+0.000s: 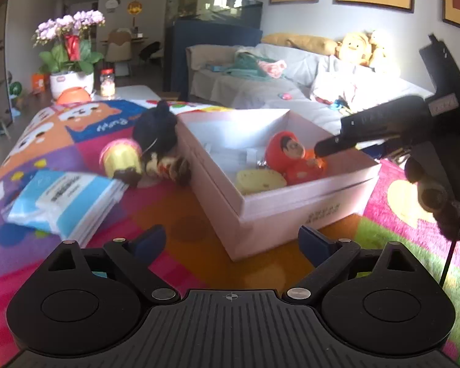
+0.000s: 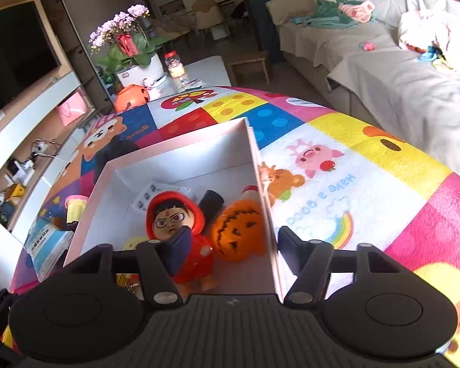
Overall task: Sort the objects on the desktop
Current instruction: 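Grasp the black plush toy on the mat with the right gripper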
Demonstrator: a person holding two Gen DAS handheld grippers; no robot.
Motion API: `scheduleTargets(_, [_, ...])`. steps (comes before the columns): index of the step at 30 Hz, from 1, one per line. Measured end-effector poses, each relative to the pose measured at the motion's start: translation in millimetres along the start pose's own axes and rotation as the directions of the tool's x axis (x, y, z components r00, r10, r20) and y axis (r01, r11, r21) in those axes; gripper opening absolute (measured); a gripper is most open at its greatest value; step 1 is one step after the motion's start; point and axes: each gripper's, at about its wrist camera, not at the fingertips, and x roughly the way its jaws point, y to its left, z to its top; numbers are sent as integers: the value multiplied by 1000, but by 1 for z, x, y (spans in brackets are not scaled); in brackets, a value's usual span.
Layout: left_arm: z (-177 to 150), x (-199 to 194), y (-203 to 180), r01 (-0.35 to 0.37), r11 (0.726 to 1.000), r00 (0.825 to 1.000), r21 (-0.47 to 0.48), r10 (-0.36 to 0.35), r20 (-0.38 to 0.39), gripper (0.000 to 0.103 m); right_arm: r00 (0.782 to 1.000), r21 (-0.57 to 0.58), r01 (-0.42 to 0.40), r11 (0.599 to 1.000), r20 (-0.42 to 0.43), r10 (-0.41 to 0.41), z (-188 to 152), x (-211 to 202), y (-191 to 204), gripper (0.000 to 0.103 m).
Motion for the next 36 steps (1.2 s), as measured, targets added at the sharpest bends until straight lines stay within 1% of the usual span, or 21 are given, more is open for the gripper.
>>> scheduleTargets(4, [-16, -1, 3, -52, 998, 998, -37, 51, -44, 99, 998, -95, 35, 995, -39, -39, -2, 0, 25, 72])
scheduleTargets(6, [-24, 0, 1, -101, 994, 994, -50, 98, -58, 101, 998, -163, 64, 984, -12, -67, 1, -5, 35, 72])
scheduleTargets(8, [-25, -7, 1, -150, 986, 989, -78, 150, -11, 102, 997, -221, 75, 973, 43, -67, 11, -17, 49, 72])
scheduleTargets(9, [-25, -8, 2, -170, 981, 985, -98, 170, -3, 102, 997, -240, 58, 969, 62, -44, 21, -21, 57, 74])
scheduleTargets(11, [-26, -11, 7, -206, 968, 978, -143, 208, 3, 102, 998, -266, -8, 964, 50, 22, 41, -22, 77, 79])
scheduleTargets(12, [-26, -13, 11, -218, 961, 975, -171, 222, 6, 102, 998, -257, -53, 965, 25, 62, 54, -19, 87, 88])
scheduleTargets(13, [-26, -14, 15, -221, 955, 974, -197, 227, 6, 102, 994, -241, -107, 965, -13, 107, 66, -12, 99, 94])
scheduleTargets(14, [-26, -15, 21, -216, 951, 975, -222, 222, 5, 102, 987, -225, -159, 961, -56, 150, 78, 0, 110, 103])
scheduleTargets(15, [-26, -16, 25, -205, 946, 977, -251, 213, 5, 102, 980, -208, -192, 959, -90, 176, 90, 13, 122, 103])
scheduleTargets(16, [-26, -17, 30, -195, 940, 979, -280, 204, 5, 102, 977, -197, -198, 960, -114, 178, 100, 31, 134, 103])
scheduleTargets(18, [-27, -17, 38, -188, 923, 980, -336, 199, -3, 102, 975, -190, -190, 963, -148, 163, 116, 71, 157, 103])
scheduleTargets(20, [-30, -21, 47, -189, 897, 978, -400, 207, 2, 102, 973, -176, -174, 969, -184, 141, 124, 112, 177, 103])
scheduleTargets(23, [-34, -28, 52, -193, 871, 973, -452, 228, 25, 102, 973, -218, -92, 972, -227, 41, 125, 166, 198, 103])
scheduleTargets(25, [-35, -30, 52, -197, 863, 971, -465, 237, 30, 102, 958, -255, -82, 963, -286, 6, 119, 193, 207, 93])
scheduleTargets(26, [-35, -30, 53, -199, 863, 970, -465, 241, 31, 102, 950, -277, -81, 957, -313, -10, 116, 201, 211, 86])
scheduleTargets(27, [-35, -30, 52, -201, 863, 969, -464, 243, 32, 102, 949, -320, -62, 945, -312, -43, 112, 204, 215, 72])
scheduleTargets(29, [-35, -30, 52, -201, 864, 970, -463, 241, 29, 102, 958, -400, -67, 914, -282, -53, 106, 198, 221, 67])
scheduleTargets(31, [-35, -30, 53, -199, 863, 971, -465, 239, 29, 102, 978, -380, -87, 921, -208, 7, 109, 175, 216, 67])
scheduleTargets(32, [-35, -30, 53, -198, 862, 971, -466, 239, 29, 102, 982, -353, -124, 928, -180, 62, 114, 160, 212, 67])
scheduleTargets(34, [-35, -30, 53, -199, 863, 971, -465, 239, 28, 102, 975, -291, -207, 934, -143, 171, 123, 124, 203, 67])
scheduleTargets(36, [-36, -30, 53, -204, 859, 969, -469, 245, 28, 102, 950, -263, -307, 915, -135, 280, 127, 87, 194, 67])
